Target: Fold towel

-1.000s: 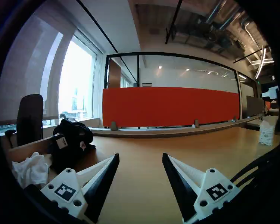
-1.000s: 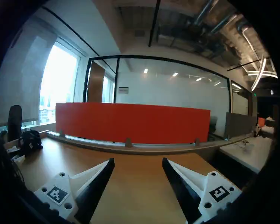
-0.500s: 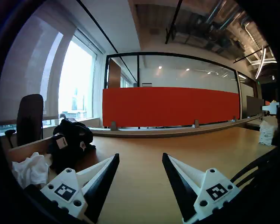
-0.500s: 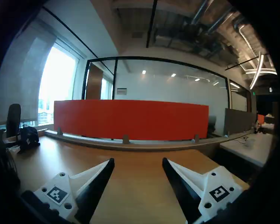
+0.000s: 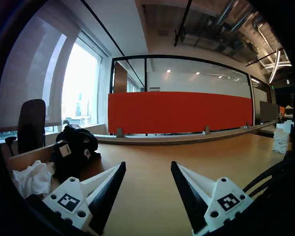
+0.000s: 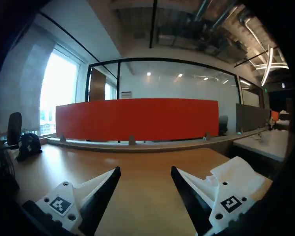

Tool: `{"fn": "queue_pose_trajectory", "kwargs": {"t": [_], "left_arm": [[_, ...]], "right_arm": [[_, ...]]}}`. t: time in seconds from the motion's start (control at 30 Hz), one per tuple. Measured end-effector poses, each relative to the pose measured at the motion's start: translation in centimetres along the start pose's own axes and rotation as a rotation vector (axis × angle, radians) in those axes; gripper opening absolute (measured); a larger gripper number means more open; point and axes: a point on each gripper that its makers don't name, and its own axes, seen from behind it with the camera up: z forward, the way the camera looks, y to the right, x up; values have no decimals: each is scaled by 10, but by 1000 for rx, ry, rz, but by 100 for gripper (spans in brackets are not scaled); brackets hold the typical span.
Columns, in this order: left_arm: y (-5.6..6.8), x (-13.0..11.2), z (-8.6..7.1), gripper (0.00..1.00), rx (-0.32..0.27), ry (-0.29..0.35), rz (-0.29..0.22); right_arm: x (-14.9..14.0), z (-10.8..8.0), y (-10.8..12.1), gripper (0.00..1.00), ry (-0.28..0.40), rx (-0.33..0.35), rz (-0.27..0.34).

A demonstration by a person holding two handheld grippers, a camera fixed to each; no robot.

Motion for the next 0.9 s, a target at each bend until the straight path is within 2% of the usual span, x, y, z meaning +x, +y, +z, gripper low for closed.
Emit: {"fn": "queue_pose_trajectory", "kwargs": {"t": [0.67,0.9], "left_arm": [[0,0,0,85,0,0,0],[1,-1,1,85,0,1,0]], "right_arm": [[-32,4,1,99,-13,6,13],[-31,2,1,99,-2,1,17]]}}
